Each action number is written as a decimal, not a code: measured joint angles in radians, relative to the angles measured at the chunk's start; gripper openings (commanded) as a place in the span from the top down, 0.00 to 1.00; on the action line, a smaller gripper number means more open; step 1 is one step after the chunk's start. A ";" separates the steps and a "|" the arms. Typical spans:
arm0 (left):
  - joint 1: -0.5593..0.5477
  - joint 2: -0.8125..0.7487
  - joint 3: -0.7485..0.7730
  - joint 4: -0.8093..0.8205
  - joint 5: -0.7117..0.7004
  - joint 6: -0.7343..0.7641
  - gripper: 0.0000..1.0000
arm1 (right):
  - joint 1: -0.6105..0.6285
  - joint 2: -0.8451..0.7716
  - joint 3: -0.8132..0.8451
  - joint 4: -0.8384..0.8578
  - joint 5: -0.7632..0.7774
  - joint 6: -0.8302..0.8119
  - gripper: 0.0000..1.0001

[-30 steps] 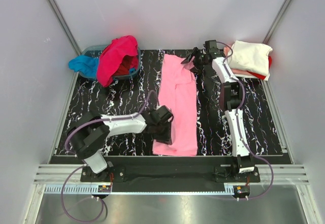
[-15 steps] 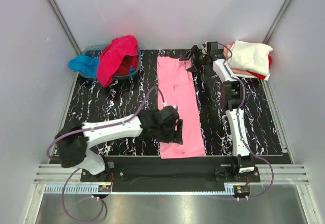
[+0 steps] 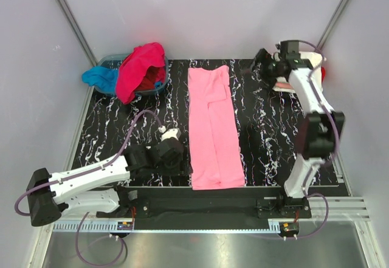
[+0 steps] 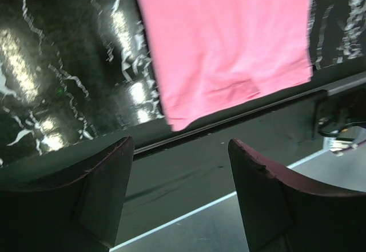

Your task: Fold and stack the t-shirts

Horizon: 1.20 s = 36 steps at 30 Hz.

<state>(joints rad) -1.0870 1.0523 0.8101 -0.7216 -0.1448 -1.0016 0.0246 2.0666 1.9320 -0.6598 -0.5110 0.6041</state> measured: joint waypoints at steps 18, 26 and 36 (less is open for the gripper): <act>-0.075 0.090 -0.243 0.231 0.020 -0.142 0.35 | 0.329 -1.363 -1.469 -0.195 0.307 0.269 0.08; -0.085 0.158 -0.265 0.318 0.016 -0.190 0.35 | 0.338 -1.266 -1.520 -0.172 0.308 0.290 0.29; -0.092 0.201 -0.257 0.359 0.024 -0.208 0.34 | 0.396 -1.062 -1.522 -0.021 0.272 0.293 0.56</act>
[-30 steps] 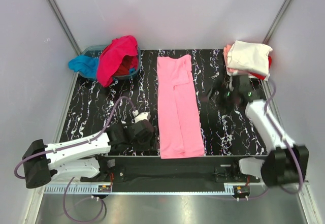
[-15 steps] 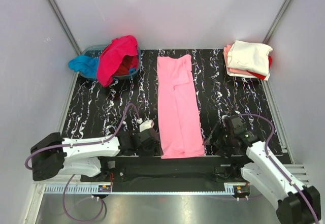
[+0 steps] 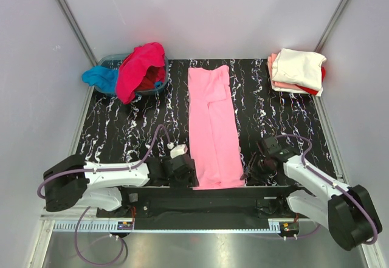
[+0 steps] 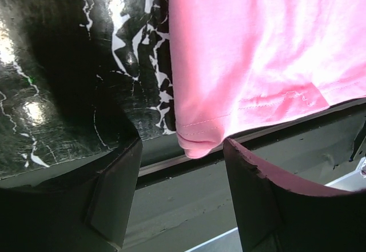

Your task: Fold and stack the t-shirts

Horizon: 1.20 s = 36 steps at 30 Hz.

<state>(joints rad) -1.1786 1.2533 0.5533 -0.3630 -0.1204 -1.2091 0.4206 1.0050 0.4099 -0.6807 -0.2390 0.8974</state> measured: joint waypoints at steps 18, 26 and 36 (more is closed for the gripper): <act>-0.002 0.067 0.034 0.049 -0.002 -0.008 0.43 | 0.063 0.034 0.002 0.072 -0.006 0.010 0.80; -0.001 0.079 0.035 0.055 -0.018 -0.008 0.61 | 0.064 0.034 0.001 0.080 -0.007 0.009 0.87; 0.002 0.106 0.037 0.074 -0.023 0.009 1.00 | 0.064 0.021 0.001 0.077 -0.006 0.004 1.00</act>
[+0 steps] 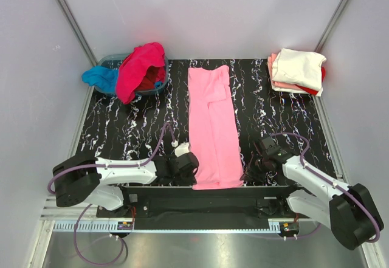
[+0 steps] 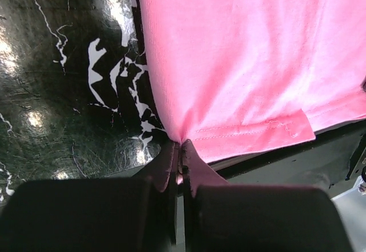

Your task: Fold and stack the t-shirts

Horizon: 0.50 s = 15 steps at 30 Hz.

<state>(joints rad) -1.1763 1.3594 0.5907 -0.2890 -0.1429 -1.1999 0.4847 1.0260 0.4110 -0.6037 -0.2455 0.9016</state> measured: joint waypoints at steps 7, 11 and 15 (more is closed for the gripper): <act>-0.005 -0.028 -0.004 -0.022 0.000 -0.004 1.00 | 0.000 -0.080 0.002 -0.053 -0.003 -0.004 1.00; -0.026 -0.083 0.008 -0.088 0.000 -0.007 1.00 | 0.000 -0.172 0.034 -0.138 -0.010 -0.004 1.00; -0.037 -0.091 0.100 -0.206 -0.002 -0.003 1.00 | 0.000 -0.207 0.097 -0.198 -0.017 -0.004 1.00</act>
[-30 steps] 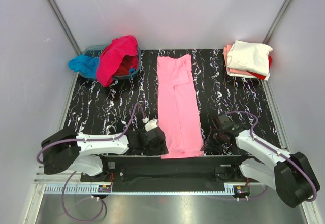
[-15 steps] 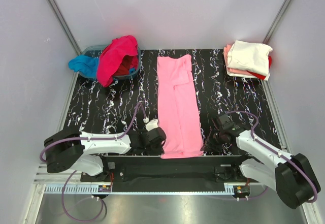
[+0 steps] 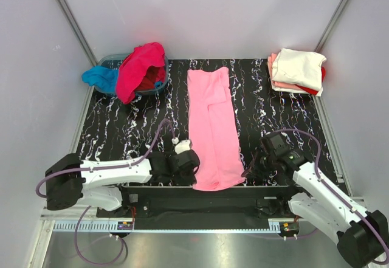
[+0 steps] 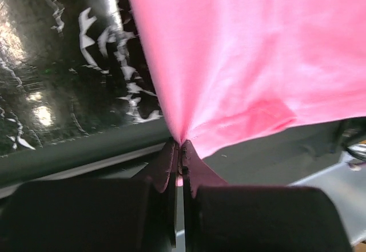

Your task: Fold and stack the t-shirts

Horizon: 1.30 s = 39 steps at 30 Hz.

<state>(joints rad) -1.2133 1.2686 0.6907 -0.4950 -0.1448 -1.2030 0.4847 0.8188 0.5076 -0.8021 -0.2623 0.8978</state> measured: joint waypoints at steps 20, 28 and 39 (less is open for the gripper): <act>0.447 0.204 0.519 -0.222 0.051 0.378 0.99 | -0.142 0.623 0.660 0.044 0.016 -0.212 1.00; 0.585 0.476 0.785 -0.269 0.098 0.530 1.00 | -0.233 0.869 0.940 0.045 0.018 -0.298 1.00; 0.663 0.738 1.020 -0.352 0.102 0.668 0.99 | -0.238 1.089 1.110 0.030 0.019 -0.352 1.00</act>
<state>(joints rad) -0.5499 2.0068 1.7103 -0.8474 -0.0425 -0.5354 0.2462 1.9079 1.6173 -0.7719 -0.2436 0.5461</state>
